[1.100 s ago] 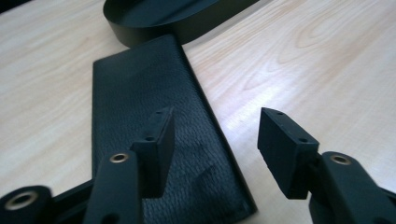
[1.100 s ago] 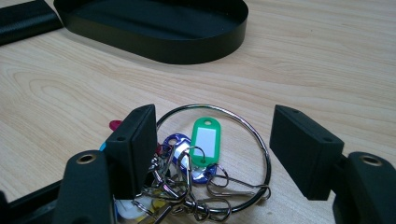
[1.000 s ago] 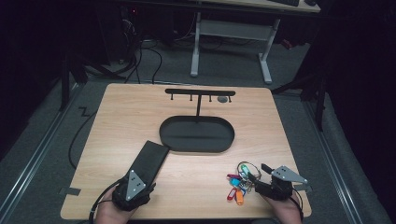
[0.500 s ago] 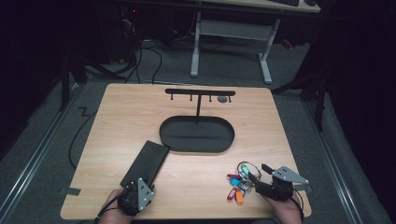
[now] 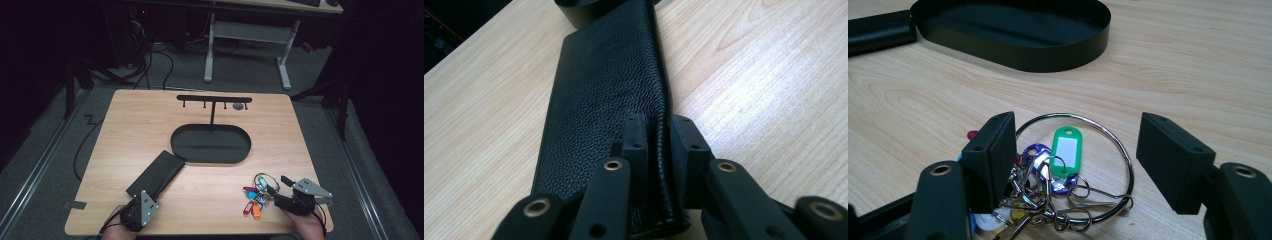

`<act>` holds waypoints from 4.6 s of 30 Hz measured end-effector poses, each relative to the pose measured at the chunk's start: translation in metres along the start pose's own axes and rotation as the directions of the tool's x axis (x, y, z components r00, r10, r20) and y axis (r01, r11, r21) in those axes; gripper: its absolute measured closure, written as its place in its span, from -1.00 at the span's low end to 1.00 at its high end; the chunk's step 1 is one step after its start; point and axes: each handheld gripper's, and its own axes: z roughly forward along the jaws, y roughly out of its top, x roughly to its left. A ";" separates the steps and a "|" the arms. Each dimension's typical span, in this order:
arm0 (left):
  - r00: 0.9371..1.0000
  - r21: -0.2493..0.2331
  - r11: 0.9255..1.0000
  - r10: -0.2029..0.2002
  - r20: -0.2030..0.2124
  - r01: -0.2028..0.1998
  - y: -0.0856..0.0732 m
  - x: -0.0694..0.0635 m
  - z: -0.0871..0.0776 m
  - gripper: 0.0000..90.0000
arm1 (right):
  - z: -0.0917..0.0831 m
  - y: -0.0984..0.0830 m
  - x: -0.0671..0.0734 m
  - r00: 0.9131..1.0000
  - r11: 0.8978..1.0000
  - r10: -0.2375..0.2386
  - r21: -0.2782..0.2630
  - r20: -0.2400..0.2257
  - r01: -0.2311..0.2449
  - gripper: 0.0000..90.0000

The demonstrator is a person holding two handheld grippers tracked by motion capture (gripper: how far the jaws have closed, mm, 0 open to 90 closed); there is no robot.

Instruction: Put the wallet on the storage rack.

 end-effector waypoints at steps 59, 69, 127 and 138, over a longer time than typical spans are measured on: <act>0.877 -0.253 0.842 -0.439 0.194 0.477 -0.017 0.060 -0.057 0.86 | 0.003 -0.001 0.001 1.000 1.000 0.007 0.016 -0.014 -0.007 -0.28; 0.863 -0.248 0.828 -0.471 0.182 0.504 -0.028 0.072 -0.056 0.85 | 0.003 -0.001 0.001 1.000 1.000 0.005 0.014 -0.015 -0.005 -0.28; 0.950 -0.018 0.954 -0.297 0.100 0.300 0.007 0.081 -0.011 0.37 | -0.036 -0.025 -0.010 0.999 1.000 0.028 0.008 0.041 -0.029 -0.26; 0.963 0.170 0.966 -0.221 0.155 0.195 0.034 0.096 -0.003 0.39 | -0.021 -0.018 -0.007 1.000 1.000 0.014 0.015 -0.005 -0.014 -0.25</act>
